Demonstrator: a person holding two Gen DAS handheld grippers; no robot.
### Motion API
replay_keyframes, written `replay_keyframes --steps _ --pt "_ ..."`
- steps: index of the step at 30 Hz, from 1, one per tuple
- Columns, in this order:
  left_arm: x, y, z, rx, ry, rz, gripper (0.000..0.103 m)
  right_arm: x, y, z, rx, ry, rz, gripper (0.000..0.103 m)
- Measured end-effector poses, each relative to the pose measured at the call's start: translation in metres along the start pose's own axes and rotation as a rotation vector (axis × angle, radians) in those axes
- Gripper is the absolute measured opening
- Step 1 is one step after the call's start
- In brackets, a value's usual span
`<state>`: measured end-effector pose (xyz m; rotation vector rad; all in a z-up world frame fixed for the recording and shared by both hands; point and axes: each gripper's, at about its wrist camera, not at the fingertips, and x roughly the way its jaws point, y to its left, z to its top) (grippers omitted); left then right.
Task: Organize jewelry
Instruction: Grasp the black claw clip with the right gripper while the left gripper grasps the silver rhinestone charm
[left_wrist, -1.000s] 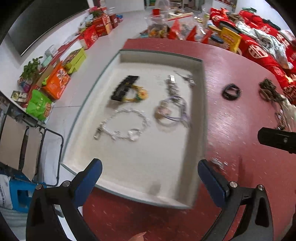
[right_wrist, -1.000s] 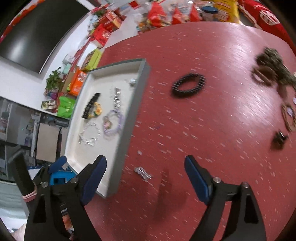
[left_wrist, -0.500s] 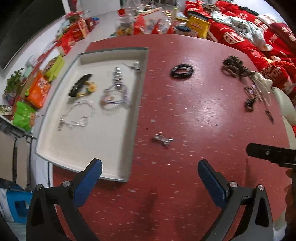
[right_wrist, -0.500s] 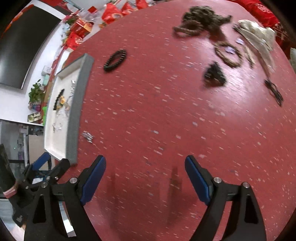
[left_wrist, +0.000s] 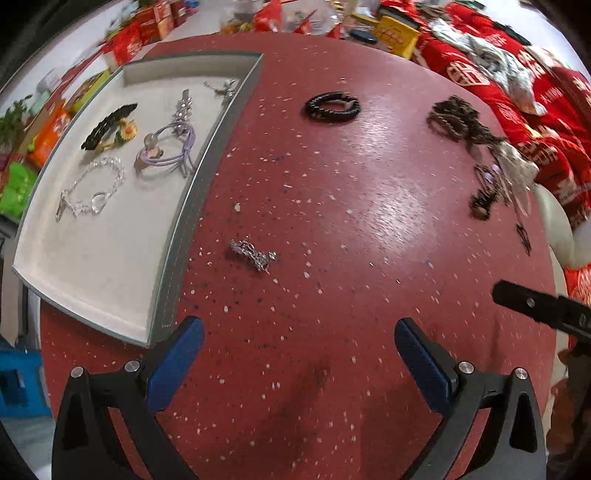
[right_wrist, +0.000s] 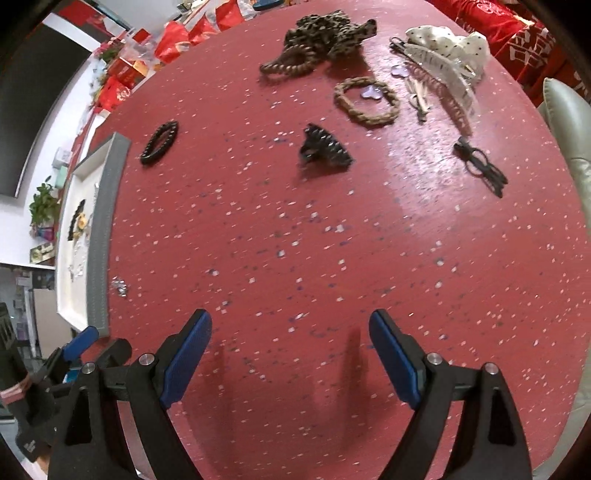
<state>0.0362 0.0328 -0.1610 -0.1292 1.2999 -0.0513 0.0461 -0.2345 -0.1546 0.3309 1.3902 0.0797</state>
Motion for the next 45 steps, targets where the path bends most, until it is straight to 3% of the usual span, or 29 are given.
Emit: replay_keyframes --steps 16,25,30,39,42,43,45 --pt "0.040 -0.009 0.019 -0.016 -0.048 0.153 0.103 0.000 -0.021 0.038 -0.073 -0.060 -0.090 0.089" --pt "0.046 -0.009 0.036 -0.024 -0.081 0.115 0.103 0.013 -0.011 0.073 -0.126 -0.095 -0.110 0.089" --pt "0.046 -0.017 0.046 -0.003 -0.096 0.089 0.097 0.020 0.001 0.087 -0.168 -0.118 -0.115 0.087" --pt "0.039 -0.011 0.045 -0.004 -0.098 0.051 0.090 0.027 0.025 0.091 -0.270 -0.150 -0.222 0.061" --pt "0.035 -0.008 0.041 -0.009 -0.101 0.043 0.089 0.025 0.029 0.091 -0.278 -0.162 -0.225 0.035" --pt "0.035 -0.006 0.039 -0.010 -0.101 0.039 0.088 0.024 0.029 0.091 -0.274 -0.164 -0.223 0.022" --pt "0.033 -0.004 0.038 -0.010 -0.102 0.034 0.084 0.022 0.027 0.091 -0.256 -0.166 -0.213 0.019"
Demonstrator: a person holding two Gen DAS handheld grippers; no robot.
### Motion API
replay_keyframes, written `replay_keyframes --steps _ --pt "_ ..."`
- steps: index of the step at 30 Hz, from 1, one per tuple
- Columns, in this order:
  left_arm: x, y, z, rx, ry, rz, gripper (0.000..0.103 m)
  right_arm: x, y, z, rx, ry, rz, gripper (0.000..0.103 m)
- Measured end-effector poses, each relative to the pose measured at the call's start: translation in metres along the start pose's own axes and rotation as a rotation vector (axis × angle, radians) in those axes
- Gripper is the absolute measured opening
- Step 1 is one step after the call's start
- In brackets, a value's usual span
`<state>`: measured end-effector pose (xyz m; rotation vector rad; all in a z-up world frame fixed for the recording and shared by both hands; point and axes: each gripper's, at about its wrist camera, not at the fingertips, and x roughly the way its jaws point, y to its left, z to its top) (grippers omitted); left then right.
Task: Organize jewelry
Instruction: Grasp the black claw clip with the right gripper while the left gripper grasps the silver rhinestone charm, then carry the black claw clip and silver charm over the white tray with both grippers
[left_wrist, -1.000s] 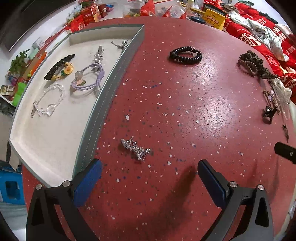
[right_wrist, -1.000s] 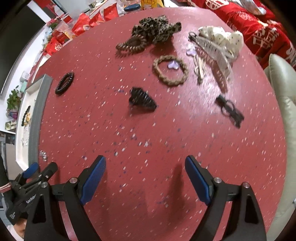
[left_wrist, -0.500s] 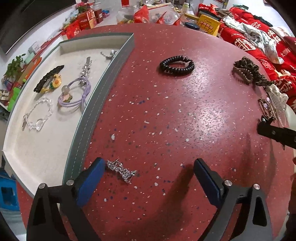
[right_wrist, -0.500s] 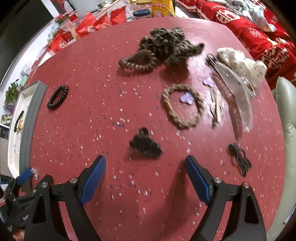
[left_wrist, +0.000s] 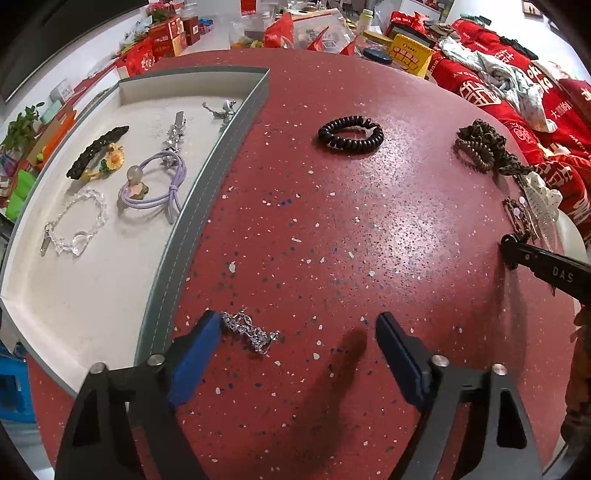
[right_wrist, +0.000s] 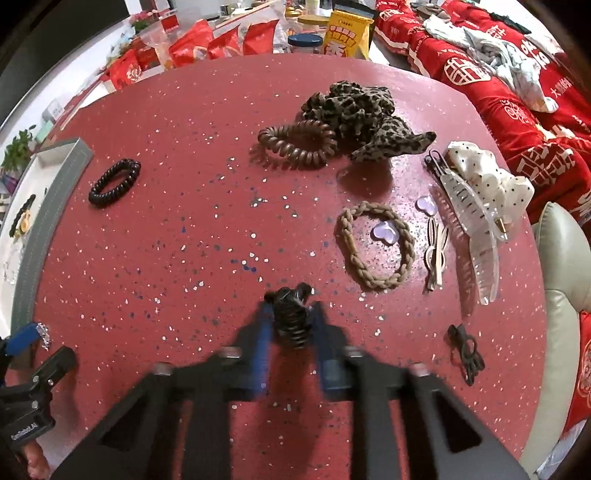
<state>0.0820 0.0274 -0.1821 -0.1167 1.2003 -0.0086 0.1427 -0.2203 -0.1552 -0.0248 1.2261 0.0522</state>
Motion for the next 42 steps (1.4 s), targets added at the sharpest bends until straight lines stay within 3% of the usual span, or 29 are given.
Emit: replay_keyframes --steps 7,9,14,17,20,22,24,31,33,34,36,42 --pt "-0.003 0.006 -0.006 -0.005 0.007 -0.017 0.084 -0.017 -0.012 -0.024 0.067 -0.012 0.084 0.019" --pt "-0.006 0.006 -0.009 0.003 0.004 -0.002 0.077 -0.021 -0.014 -0.031 0.086 -0.013 0.104 0.019" --pt "-0.009 0.000 -0.008 0.033 0.003 0.009 0.047 -0.028 -0.021 -0.046 0.139 0.002 0.146 0.019" --pt "-0.010 -0.001 -0.008 0.029 0.010 -0.005 0.040 -0.033 -0.023 -0.051 0.150 0.005 0.153 0.019" --pt "-0.016 0.001 -0.009 0.010 -0.001 -0.004 0.042 -0.038 -0.024 -0.056 0.154 0.006 0.160 0.019" --pt "-0.021 0.006 -0.010 -0.004 -0.012 0.020 0.050 -0.040 -0.024 -0.056 0.156 0.003 0.166 0.019" --pt "-0.021 0.011 -0.011 -0.017 -0.016 0.042 0.071 -0.041 -0.024 -0.057 0.163 0.003 0.174 0.019" --pt "-0.013 0.001 -0.018 0.072 0.008 0.078 0.070 -0.043 -0.017 -0.060 0.179 0.006 0.200 0.019" --pt "-0.011 -0.004 -0.021 0.090 0.019 0.068 0.049 -0.045 -0.015 -0.060 0.181 0.007 0.204 0.019" --pt "-0.012 -0.007 -0.022 0.100 0.010 0.071 0.046 -0.045 -0.014 -0.060 0.183 0.008 0.205 0.019" --pt "-0.012 -0.011 -0.023 0.118 0.010 0.057 0.020 -0.045 -0.013 -0.061 0.185 0.012 0.208 0.019" --pt "-0.014 -0.012 -0.023 0.118 0.023 -0.010 0.017 -0.047 -0.010 -0.068 0.189 0.025 0.214 0.019"
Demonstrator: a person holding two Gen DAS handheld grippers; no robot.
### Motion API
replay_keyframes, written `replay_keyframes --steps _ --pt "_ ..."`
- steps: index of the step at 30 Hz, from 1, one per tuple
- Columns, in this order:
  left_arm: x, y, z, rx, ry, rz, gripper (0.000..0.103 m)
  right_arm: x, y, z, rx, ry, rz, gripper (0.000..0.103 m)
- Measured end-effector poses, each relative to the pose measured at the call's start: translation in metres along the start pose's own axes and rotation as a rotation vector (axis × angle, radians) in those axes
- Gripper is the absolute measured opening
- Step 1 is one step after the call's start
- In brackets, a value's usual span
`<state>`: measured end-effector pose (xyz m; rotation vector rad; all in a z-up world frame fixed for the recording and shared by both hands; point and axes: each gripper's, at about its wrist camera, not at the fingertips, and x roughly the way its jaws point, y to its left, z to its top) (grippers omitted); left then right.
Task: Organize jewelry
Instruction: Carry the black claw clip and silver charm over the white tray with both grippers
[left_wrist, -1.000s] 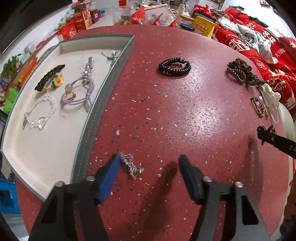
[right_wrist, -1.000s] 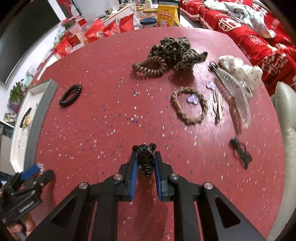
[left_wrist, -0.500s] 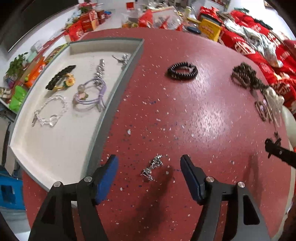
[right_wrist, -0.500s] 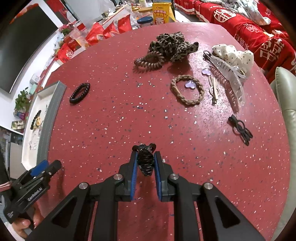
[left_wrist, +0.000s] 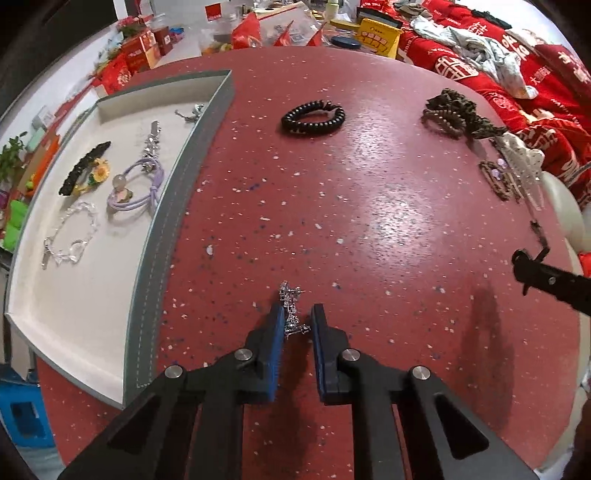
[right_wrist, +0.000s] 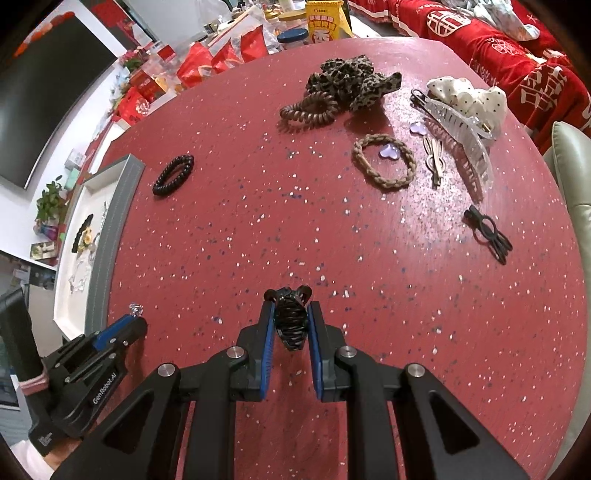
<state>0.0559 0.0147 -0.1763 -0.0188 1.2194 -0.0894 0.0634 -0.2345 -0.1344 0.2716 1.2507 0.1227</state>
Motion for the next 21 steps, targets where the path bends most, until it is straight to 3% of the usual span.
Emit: replay_keyframes --steps 21 --pt "-0.062 -0.002 -0.007 0.018 -0.001 -0.085 0.017 -0.030 0.011 -0.013 0.040 0.049 0.026 0.019"
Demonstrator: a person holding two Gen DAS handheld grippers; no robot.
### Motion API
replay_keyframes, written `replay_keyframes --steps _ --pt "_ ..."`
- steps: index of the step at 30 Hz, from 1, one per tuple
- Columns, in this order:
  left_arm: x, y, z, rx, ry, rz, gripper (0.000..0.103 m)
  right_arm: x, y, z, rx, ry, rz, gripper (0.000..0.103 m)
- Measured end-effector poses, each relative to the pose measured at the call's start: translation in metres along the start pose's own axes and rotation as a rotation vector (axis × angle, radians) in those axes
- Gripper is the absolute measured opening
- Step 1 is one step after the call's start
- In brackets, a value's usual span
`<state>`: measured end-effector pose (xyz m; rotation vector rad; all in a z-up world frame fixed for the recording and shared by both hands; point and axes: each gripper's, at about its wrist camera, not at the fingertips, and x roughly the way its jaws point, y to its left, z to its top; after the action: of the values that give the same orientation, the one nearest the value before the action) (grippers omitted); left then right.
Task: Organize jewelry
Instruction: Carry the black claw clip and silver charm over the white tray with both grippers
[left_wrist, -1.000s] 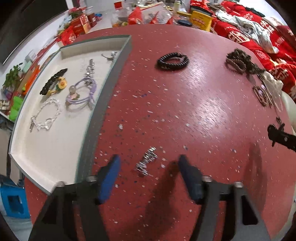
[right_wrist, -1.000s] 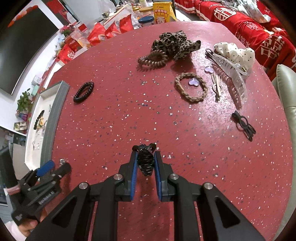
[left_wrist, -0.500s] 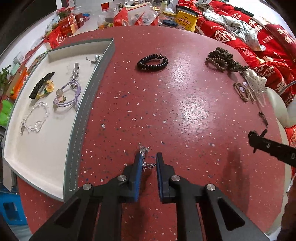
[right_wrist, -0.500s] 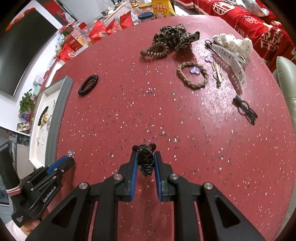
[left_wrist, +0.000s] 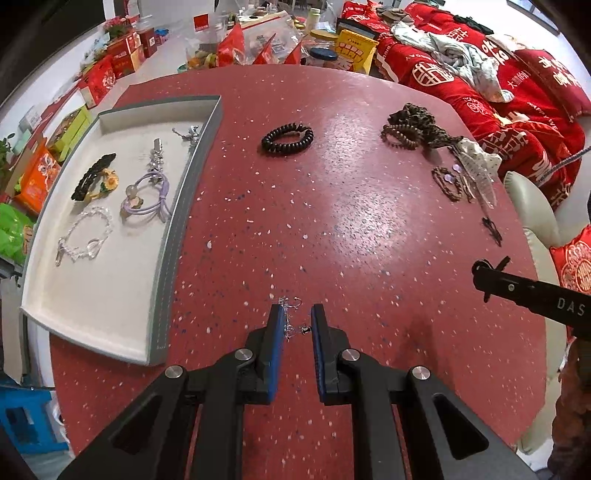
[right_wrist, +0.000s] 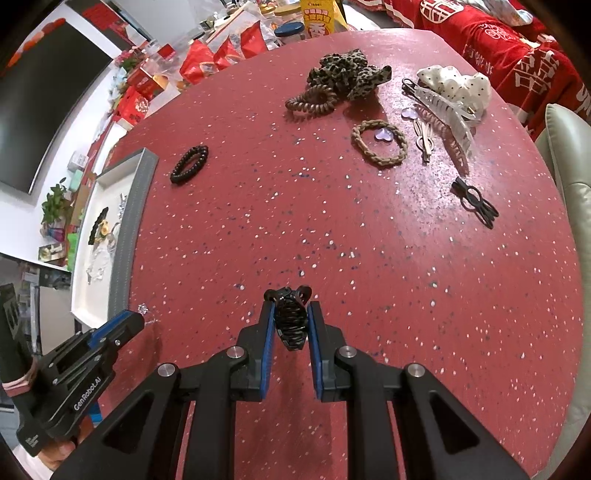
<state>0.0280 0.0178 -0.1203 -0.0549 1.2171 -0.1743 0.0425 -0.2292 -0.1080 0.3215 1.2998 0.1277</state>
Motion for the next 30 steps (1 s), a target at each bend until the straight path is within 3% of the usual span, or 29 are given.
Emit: replay_keyframes --steps 13,30 --pt "-0.046 0.021 -0.004 -0.028 -0.030 0.000 0.017 -0.025 0.041 -0.004 -0.068 0.016 0.001 0.019" --pt "-0.082 0.104 0.003 -0.183 -0.092 0.049 0.017 -0.020 0.140 0.014 -0.225 0.039 0.049 0.019"
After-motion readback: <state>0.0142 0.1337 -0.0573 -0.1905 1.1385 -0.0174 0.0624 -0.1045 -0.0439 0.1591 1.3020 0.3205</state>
